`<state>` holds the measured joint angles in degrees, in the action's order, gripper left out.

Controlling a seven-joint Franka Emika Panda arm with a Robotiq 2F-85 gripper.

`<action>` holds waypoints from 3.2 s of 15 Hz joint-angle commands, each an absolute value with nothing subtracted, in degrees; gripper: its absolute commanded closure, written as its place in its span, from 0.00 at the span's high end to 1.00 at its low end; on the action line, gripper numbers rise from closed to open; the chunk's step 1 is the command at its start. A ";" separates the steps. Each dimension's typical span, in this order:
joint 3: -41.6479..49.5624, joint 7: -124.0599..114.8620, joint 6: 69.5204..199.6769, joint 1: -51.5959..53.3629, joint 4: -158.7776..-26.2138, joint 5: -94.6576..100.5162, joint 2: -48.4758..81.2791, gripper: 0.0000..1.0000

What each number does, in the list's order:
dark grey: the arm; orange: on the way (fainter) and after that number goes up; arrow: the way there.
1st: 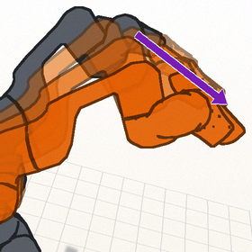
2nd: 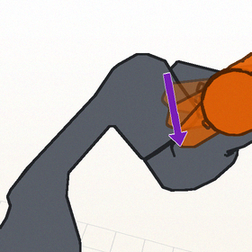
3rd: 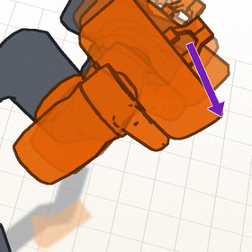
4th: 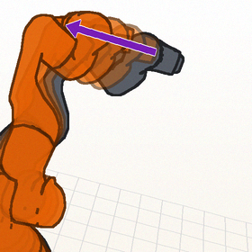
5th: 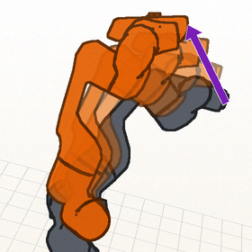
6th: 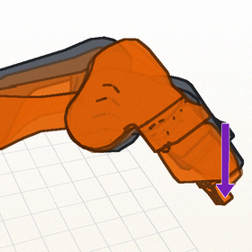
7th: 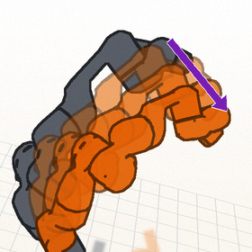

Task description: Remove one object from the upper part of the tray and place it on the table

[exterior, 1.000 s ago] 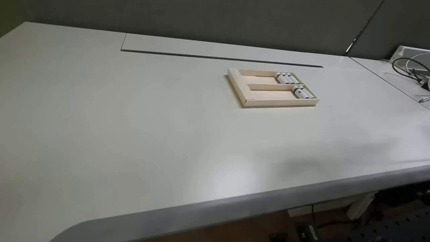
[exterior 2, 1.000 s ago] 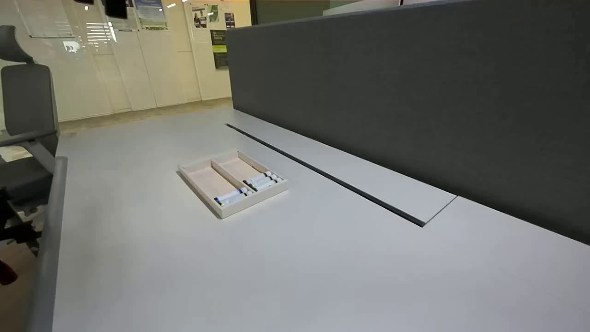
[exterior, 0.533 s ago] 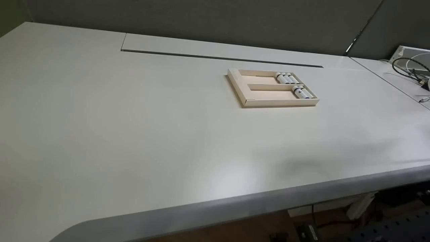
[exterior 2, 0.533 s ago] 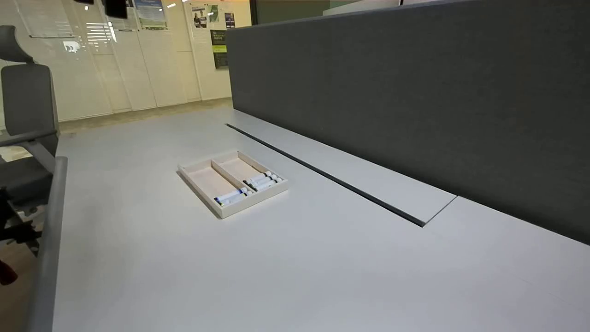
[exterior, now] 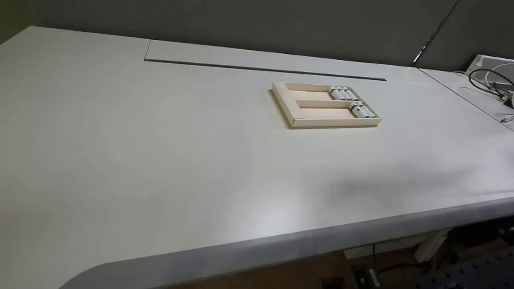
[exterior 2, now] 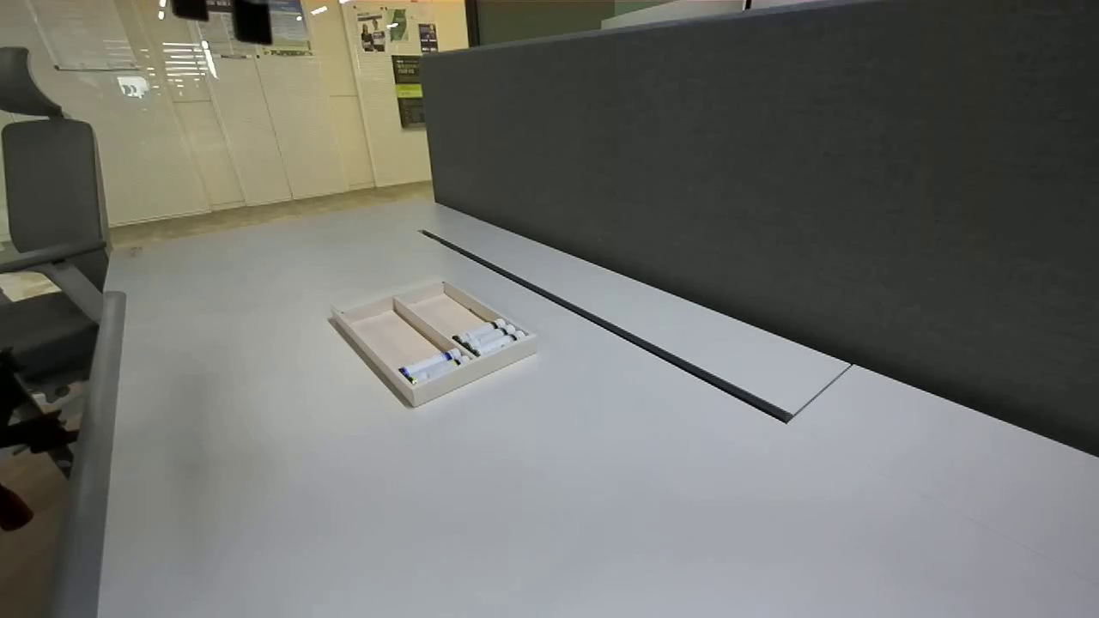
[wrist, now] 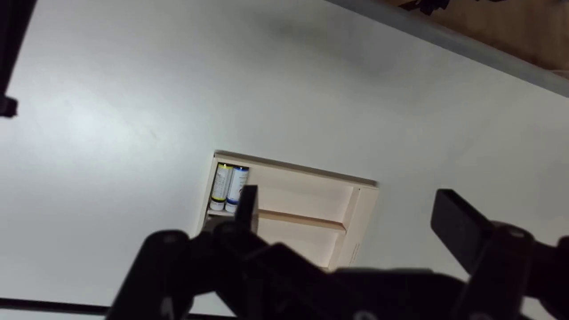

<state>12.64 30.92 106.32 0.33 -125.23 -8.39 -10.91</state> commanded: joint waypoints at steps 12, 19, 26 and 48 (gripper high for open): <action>3.34 19.15 121.50 -2.02 -99.91 -12.16 21.81 1.00; 1.17 15.68 121.97 -3.43 -92.00 -9.86 34.31 1.00; -0.15 13.13 124.23 -2.75 -89.71 -7.45 40.56 1.00; -0.60 10.12 132.11 -1.60 -91.26 -3.71 45.24 1.00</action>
<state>-0.47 13.91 132.15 -1.99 -91.33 -5.02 45.16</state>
